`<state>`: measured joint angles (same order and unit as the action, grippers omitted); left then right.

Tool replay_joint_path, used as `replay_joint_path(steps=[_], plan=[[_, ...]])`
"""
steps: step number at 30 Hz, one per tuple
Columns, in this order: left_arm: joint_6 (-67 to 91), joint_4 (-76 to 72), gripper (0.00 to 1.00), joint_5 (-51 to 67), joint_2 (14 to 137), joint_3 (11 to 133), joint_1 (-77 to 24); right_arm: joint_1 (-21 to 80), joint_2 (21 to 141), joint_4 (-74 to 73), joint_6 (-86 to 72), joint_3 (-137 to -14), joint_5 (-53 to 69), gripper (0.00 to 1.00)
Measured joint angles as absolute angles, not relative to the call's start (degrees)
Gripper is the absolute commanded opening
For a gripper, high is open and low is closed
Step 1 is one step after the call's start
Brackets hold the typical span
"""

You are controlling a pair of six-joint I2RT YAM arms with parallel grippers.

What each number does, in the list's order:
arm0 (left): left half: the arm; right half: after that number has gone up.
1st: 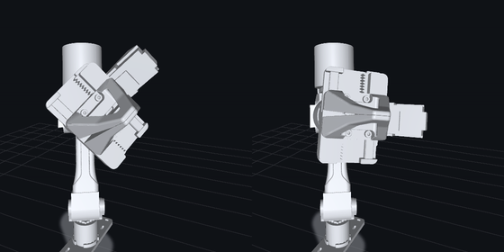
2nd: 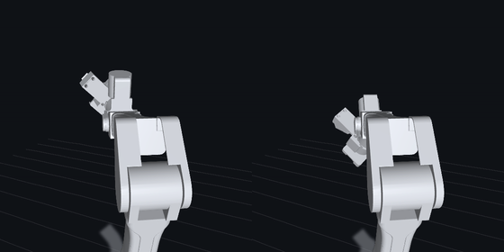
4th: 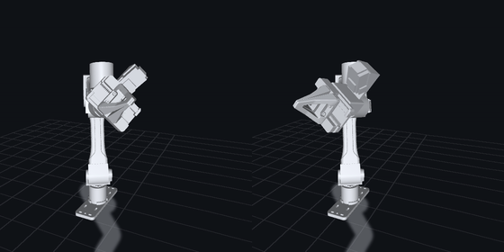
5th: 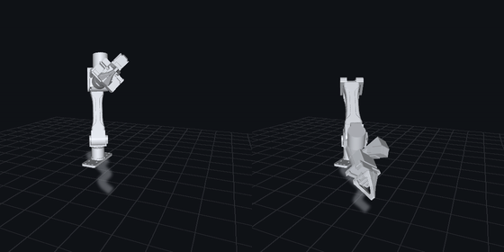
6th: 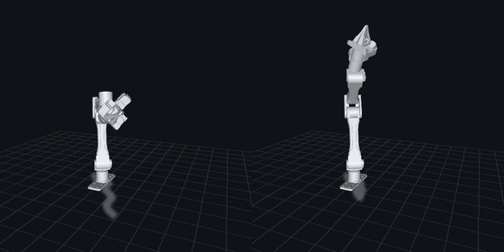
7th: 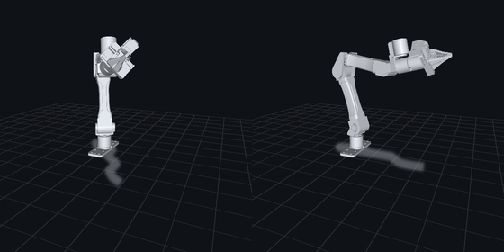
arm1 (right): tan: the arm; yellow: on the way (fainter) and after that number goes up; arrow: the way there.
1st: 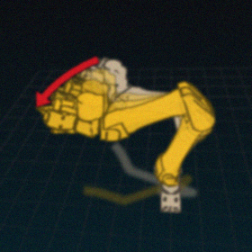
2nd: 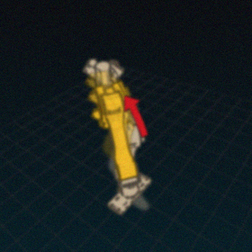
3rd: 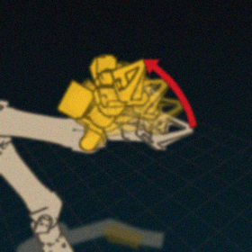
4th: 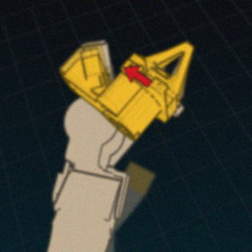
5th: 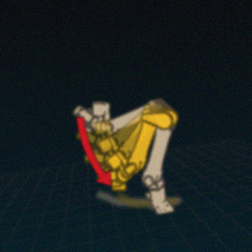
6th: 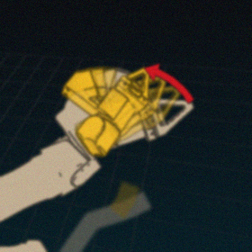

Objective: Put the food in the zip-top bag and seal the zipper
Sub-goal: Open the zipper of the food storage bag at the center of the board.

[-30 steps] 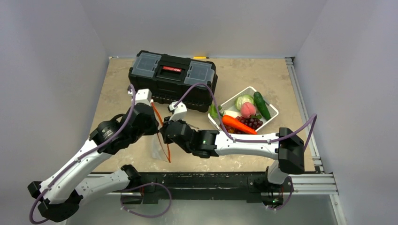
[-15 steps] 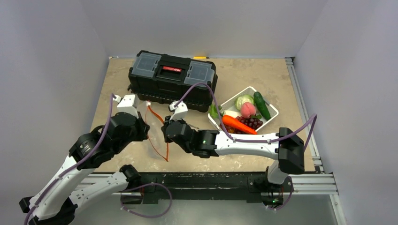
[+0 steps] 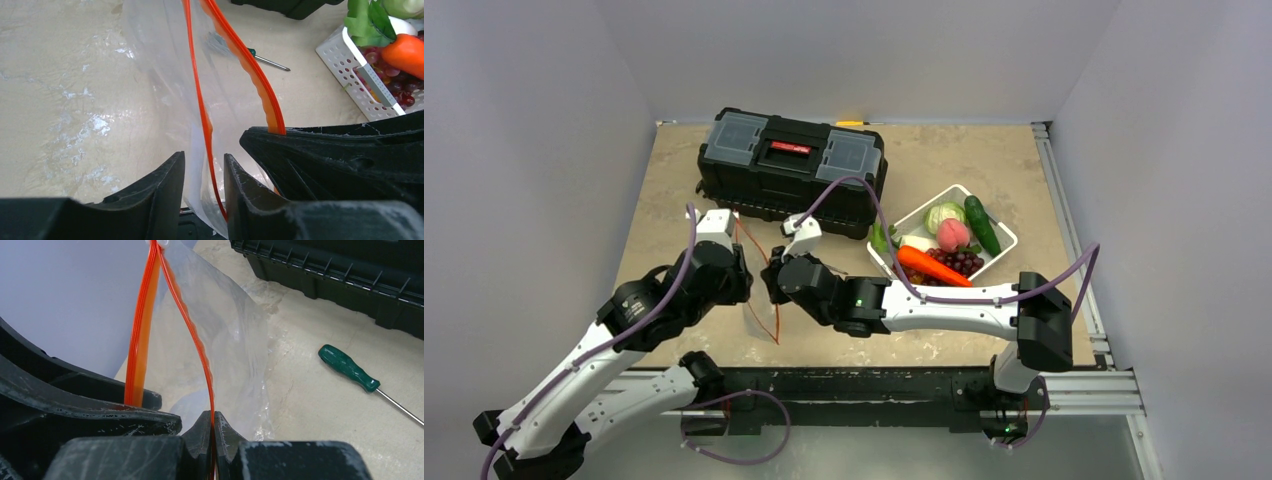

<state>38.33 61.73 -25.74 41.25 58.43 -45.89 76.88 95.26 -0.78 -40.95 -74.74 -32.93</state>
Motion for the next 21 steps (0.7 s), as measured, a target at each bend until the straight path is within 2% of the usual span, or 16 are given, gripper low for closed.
replay_joint_path(steps=[3,5,12,19,21], plan=[[38.26,61.71,0.06,-26.02,41.23,58.41,-45.89,76.88,95.26,-0.67,-41.21,-74.89,-32.77,0.0],[37.45,62.11,0.02,-26.7,41.19,58.48,-45.89,76.86,95.26,-0.69,-41.52,-74.89,-32.21,0.0],[33.06,67.37,0.0,-29.65,43.86,62.61,-45.89,75.96,94.85,0.91,-43.2,-71.9,-31.0,0.0],[27.86,69.36,0.0,-31.24,47.09,62.94,-45.89,70.94,94.8,3.29,-45.43,-65.36,-24.38,0.0],[26.28,68.84,0.0,-31.22,48.56,62.94,-45.78,69.63,94.78,3.88,-45.65,-64.25,-22.94,0.05]])
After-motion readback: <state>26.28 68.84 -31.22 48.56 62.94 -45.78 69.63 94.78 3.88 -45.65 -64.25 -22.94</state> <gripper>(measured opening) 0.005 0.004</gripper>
